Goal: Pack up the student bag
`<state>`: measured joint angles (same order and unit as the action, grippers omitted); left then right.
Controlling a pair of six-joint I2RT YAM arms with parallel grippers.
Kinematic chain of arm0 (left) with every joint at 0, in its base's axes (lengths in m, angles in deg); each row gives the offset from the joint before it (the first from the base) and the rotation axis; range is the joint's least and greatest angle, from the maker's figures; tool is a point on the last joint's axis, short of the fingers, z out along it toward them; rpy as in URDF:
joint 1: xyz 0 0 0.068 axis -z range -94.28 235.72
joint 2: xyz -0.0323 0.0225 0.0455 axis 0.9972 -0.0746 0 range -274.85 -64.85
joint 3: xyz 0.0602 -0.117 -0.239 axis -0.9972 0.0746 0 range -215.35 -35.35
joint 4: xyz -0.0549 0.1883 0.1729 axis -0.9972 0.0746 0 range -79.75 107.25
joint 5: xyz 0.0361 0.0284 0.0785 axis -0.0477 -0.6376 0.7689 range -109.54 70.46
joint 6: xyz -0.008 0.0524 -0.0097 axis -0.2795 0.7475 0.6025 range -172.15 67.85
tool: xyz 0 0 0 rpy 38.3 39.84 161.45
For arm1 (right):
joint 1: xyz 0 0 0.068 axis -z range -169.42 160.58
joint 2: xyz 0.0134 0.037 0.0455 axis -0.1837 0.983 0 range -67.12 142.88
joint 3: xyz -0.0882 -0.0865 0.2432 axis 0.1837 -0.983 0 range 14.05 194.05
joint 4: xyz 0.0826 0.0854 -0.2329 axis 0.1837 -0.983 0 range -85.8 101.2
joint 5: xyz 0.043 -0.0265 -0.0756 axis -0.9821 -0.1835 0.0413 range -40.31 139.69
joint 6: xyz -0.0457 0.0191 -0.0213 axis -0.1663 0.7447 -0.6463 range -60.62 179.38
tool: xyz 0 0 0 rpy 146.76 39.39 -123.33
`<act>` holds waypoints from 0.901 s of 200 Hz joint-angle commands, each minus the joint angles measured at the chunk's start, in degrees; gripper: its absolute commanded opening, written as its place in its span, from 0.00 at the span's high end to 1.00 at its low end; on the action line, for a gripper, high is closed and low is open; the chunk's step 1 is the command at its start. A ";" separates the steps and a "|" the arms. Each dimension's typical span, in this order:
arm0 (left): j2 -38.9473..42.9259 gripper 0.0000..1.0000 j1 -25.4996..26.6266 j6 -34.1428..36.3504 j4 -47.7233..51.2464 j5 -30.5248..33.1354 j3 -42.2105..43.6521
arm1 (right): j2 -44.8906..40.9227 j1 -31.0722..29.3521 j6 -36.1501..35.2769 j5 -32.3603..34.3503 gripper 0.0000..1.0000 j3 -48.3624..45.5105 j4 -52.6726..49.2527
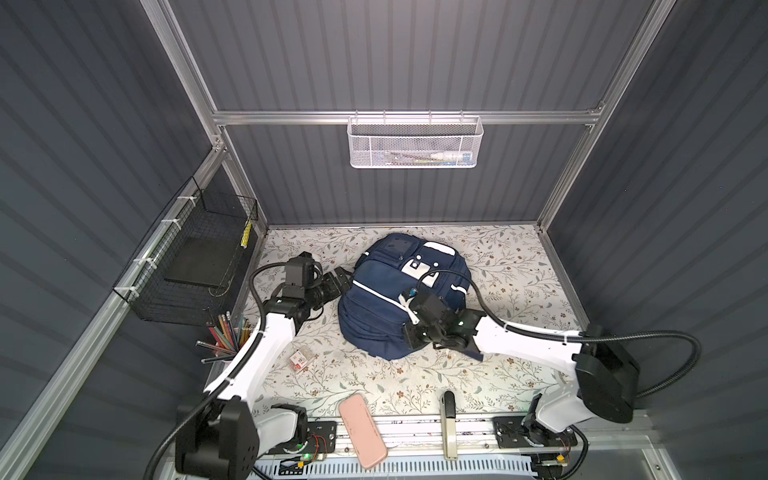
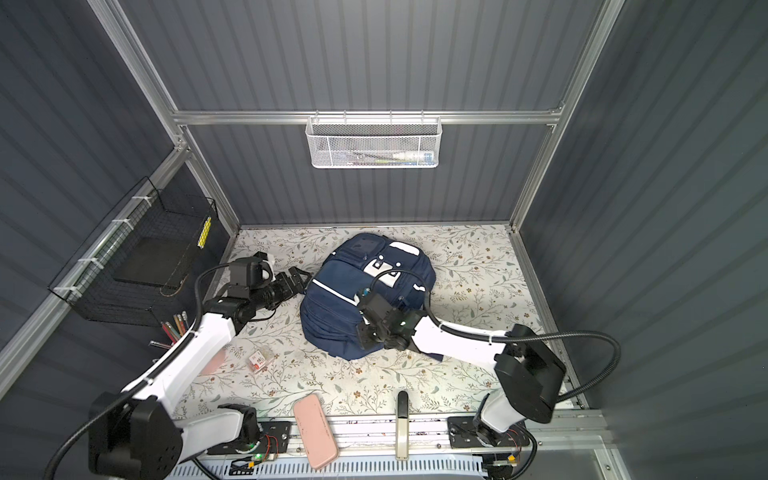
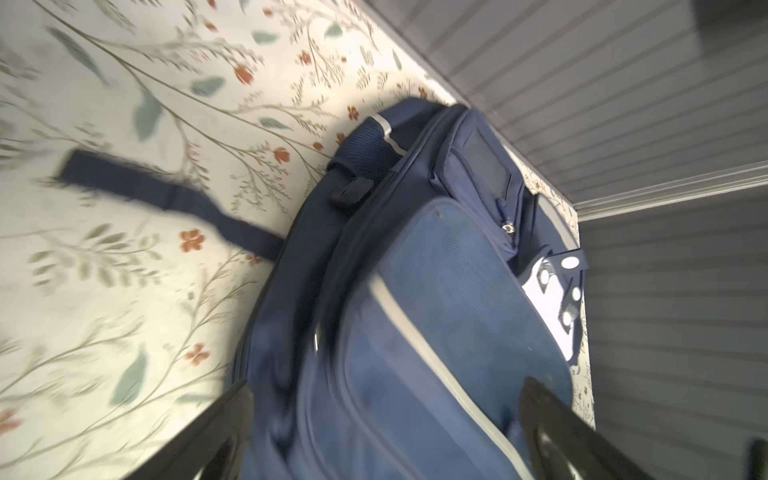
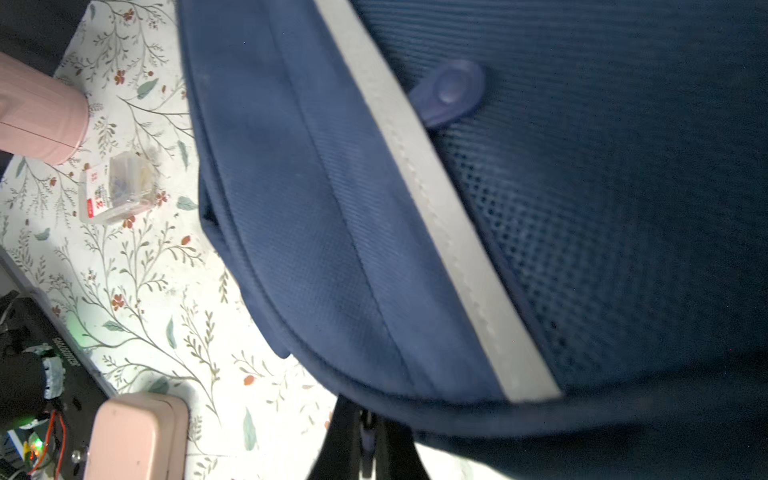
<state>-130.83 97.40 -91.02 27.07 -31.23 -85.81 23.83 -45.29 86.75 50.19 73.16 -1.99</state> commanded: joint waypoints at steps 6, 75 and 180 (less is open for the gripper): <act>3.84 0.00 0.27 -8.19 -1.57 -8.38 4.42 | 5.48 -1.48 1.12 -2.60 1.00 6.56 2.89; -3.11 0.34 10.55 -26.10 -28.28 -11.52 16.37 | 5.69 -2.61 2.32 -2.18 1.00 6.54 4.62; -7.24 1.00 6.42 -22.99 -29.44 -16.12 16.62 | -2.20 4.08 -4.48 -0.53 1.00 -1.35 -5.82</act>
<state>-137.84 106.23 -116.03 -0.30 -44.58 -68.06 25.25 -44.88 86.47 48.83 74.84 0.10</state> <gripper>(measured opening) 0.068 0.065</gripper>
